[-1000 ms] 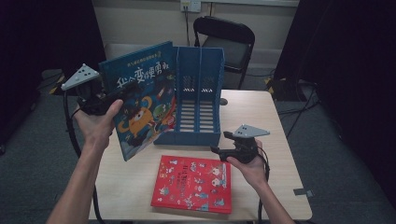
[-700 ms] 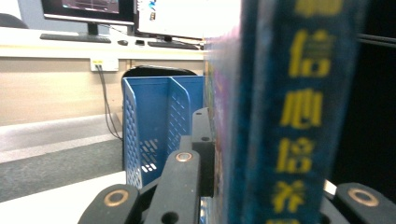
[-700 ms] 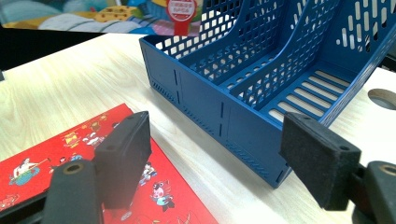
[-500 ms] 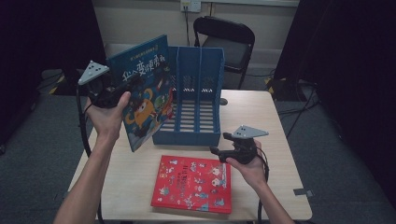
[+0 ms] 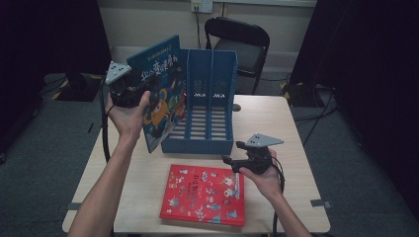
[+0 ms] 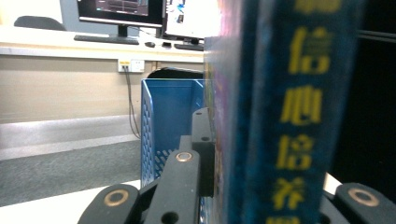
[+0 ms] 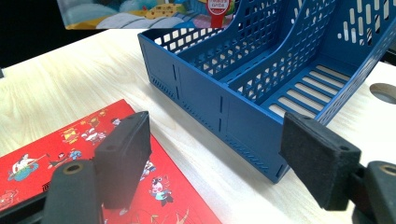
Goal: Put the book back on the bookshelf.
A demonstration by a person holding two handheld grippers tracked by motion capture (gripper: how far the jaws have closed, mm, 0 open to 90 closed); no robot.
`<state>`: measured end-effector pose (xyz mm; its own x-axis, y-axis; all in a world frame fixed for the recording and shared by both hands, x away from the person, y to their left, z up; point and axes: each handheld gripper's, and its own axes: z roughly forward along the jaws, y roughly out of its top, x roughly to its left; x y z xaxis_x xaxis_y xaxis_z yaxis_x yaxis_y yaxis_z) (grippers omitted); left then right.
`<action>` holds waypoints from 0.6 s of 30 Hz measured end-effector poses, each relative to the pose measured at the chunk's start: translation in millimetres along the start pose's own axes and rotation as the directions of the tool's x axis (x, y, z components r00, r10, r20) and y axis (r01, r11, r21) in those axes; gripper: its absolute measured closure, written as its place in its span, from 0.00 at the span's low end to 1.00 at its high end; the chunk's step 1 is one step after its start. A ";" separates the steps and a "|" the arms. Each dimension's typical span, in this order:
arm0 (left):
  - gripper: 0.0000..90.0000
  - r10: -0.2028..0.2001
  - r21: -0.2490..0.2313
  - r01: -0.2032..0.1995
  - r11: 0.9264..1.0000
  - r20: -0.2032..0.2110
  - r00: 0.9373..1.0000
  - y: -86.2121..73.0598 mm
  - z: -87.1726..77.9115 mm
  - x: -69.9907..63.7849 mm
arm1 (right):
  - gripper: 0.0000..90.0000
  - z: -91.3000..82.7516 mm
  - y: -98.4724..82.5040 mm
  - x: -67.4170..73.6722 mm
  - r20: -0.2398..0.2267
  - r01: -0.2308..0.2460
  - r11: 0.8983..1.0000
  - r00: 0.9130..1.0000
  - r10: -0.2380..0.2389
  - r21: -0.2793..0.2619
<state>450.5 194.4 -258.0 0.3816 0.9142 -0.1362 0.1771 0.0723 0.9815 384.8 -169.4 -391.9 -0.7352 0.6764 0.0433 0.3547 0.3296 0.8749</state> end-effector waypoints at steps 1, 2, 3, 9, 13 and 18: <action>0.93 0.004 0.000 -0.004 1.000 -0.007 1.000 0.0 2.7 0.1 | 0.27 -0.2 -0.2 -0.2 0.003 -0.001 1.000 1.000 0.001 0.003; 0.93 0.010 0.000 -0.010 1.000 -0.011 1.000 0.0 5.5 0.0 | 0.27 -0.2 -0.6 -0.5 0.003 -0.003 1.000 1.000 0.003 0.003; 0.93 0.011 -0.002 -0.011 1.000 -0.022 1.000 -0.2 8.7 -0.6 | 0.27 -0.1 -1.0 -0.8 0.000 -0.005 1.000 1.000 0.005 0.001; 0.93 -0.001 0.003 0.001 1.000 -0.042 0.999 -2.0 25.3 -0.1 | 0.27 0.0 -1.7 -1.2 -0.002 -0.004 1.000 1.000 0.004 0.008; 0.93 -0.009 -0.014 0.009 1.000 -0.050 0.999 -5.1 32.3 -1.2 | 0.27 -0.7 -1.8 -1.7 0.000 -0.008 1.000 1.000 0.008 0.003; 0.93 0.011 -0.022 -0.012 1.000 -0.057 0.998 -8.9 38.6 -4.0 | 0.27 -1.6 -2.3 -2.9 0.005 -0.009 1.000 1.000 0.009 0.006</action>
<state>482.4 174.8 -271.4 0.3312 0.9362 -0.1175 0.1526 0.0697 0.9858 385.2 -173.2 -393.2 -0.7294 0.6824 0.0484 0.3644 0.3276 0.8717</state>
